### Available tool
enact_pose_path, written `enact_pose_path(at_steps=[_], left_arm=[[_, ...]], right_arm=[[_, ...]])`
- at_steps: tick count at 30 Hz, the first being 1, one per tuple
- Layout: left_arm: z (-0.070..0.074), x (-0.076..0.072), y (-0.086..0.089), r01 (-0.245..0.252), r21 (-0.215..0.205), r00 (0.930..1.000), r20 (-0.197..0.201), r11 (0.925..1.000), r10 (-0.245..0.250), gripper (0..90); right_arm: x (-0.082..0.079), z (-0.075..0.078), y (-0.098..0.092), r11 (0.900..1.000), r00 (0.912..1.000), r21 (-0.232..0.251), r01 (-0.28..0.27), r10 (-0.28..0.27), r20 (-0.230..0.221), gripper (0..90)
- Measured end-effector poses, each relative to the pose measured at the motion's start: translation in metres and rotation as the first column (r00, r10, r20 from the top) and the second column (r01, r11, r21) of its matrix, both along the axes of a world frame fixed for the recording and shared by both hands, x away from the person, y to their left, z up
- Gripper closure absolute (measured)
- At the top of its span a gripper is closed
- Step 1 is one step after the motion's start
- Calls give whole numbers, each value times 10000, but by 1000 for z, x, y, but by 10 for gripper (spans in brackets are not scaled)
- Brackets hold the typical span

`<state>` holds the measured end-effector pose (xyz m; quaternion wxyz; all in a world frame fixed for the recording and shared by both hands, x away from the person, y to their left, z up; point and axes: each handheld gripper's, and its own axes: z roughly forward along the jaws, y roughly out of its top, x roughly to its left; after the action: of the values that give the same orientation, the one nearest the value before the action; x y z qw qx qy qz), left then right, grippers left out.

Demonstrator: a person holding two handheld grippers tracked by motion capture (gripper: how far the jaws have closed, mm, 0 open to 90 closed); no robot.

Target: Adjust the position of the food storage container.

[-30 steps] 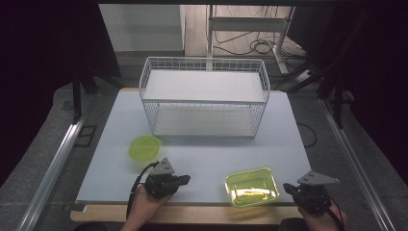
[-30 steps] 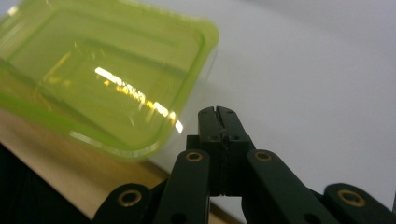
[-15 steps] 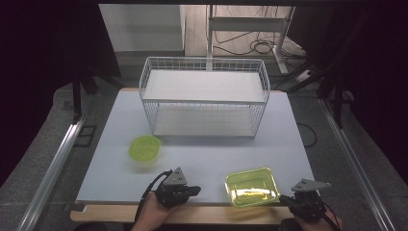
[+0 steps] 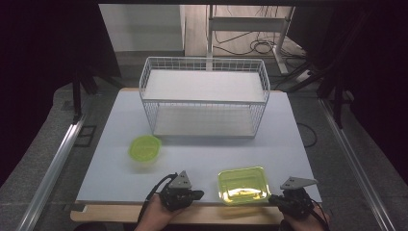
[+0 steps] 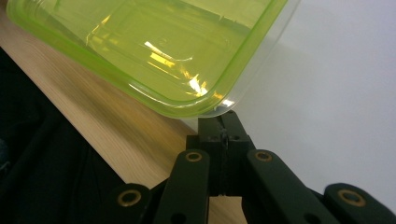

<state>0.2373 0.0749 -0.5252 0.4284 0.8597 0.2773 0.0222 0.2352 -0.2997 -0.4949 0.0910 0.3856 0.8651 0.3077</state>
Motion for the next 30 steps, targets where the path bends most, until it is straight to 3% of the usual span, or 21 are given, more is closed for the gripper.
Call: enact_pose_path(at_steps=[4,11,20,24,30], left_arm=[[-2,2,2,-106,50,9999,-15,9999,106,890],[-3,8,8,-458,90,9989,-86,9989,459,887],[-7,15,15,-701,270,9973,-195,9972,706,886],[-6,16,17,-828,300,9965,-113,9961,831,885],[-3,20,30,-1125,487,9935,-113,9925,1132,884]], right_arm=[[6,-2,10,9997,9997,114,-236,236,3,895],[19,-1,26,9975,9975,-94,-701,701,42,895],[40,-2,31,9982,9984,-180,-566,566,29,895],[41,-3,40,9958,9958,152,-906,907,-121,895],[43,-3,62,9880,9880,149,-1538,1540,-128,895]])
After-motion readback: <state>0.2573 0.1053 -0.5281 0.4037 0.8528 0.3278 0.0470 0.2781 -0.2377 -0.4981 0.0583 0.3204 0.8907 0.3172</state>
